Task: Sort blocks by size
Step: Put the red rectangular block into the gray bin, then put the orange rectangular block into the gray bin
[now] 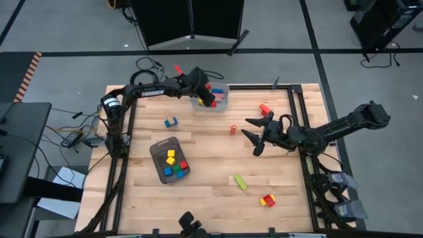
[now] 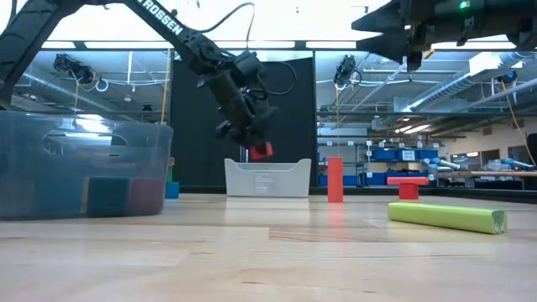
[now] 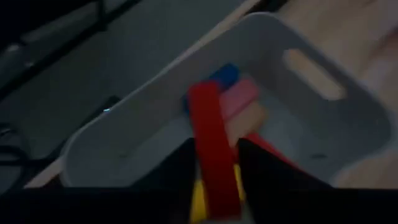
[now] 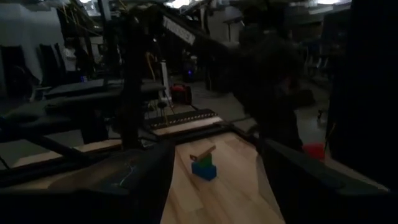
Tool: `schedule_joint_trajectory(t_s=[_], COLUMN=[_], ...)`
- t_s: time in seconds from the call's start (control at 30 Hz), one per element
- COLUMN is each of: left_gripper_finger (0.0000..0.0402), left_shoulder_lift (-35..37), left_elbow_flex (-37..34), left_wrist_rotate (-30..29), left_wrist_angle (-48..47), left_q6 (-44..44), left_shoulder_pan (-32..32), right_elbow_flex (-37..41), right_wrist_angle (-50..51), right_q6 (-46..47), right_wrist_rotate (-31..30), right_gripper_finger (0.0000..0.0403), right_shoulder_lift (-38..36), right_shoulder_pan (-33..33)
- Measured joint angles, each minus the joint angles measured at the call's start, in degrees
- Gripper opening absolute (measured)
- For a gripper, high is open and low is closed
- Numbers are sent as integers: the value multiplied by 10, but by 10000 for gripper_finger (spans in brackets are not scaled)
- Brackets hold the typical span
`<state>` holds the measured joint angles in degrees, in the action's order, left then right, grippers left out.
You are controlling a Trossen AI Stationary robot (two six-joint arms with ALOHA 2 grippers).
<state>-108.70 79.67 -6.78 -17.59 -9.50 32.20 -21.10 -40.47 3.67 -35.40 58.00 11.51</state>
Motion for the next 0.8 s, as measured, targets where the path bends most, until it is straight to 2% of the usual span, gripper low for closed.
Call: schedule_joint_trajectory(t_s=[0.17, 0.3, 0.5, 0.8], left_gripper_finger=[242, 288, 276, 242], left_shoulder_lift=[7, 49, 188, 398], left_elbow_flex=[0, 0, -39, -175], left_wrist_rotate=[35, 44, 23, 3], left_wrist_angle=[12, 19, 23, 30], left_q6=[19, 32, 56, 24], left_shoulder_pan=[-2, -11, -37, -90], right_elbow_flex=[0, 0, 0, -2], right_wrist_angle=[62, 107, 167, 168], right_q6=[50, 69, 57, 35], right_wrist_rotate=[-6, 5, 54, 91], right_gripper_finger=[268, 284, 287, 288], right_shoulder_lift=[0, 0, 20, 111], right_shoulder_pan=[-15, -21, -39, -92])
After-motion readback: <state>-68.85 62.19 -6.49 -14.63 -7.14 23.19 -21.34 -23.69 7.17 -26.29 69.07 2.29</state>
